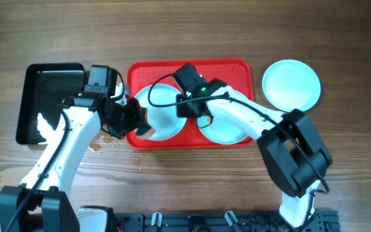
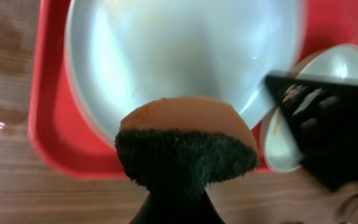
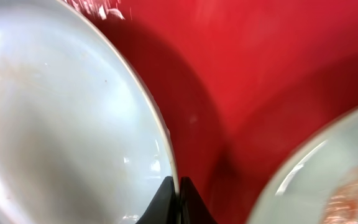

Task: Clean dirty plates on tray and stack at the side
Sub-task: 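Lift the scrubbed plate by its rim with the right gripper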

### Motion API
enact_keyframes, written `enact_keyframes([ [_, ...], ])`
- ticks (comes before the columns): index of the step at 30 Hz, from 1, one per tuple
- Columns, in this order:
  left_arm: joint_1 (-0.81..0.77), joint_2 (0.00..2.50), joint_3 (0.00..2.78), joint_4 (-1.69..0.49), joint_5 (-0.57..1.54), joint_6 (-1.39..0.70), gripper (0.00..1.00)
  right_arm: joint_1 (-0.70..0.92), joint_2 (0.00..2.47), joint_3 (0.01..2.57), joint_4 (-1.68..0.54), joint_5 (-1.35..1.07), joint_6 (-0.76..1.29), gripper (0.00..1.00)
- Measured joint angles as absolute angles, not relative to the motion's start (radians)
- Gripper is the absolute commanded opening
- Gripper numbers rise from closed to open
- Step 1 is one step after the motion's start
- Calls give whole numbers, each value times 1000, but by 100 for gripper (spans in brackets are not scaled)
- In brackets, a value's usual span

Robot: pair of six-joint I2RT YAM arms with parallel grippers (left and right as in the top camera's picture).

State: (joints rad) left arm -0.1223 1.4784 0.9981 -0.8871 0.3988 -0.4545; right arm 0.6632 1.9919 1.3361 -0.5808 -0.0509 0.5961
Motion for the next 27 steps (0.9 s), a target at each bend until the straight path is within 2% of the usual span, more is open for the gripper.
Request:
enact_keyframes([
  [13, -122, 1478, 971, -909, 379, -419, 4, 641, 1843, 1596, -694, 307, 314, 4],
  [27, -122, 1478, 970, -829, 372, -419, 4, 725, 1829, 1600, -645, 703, -17, 4],
])
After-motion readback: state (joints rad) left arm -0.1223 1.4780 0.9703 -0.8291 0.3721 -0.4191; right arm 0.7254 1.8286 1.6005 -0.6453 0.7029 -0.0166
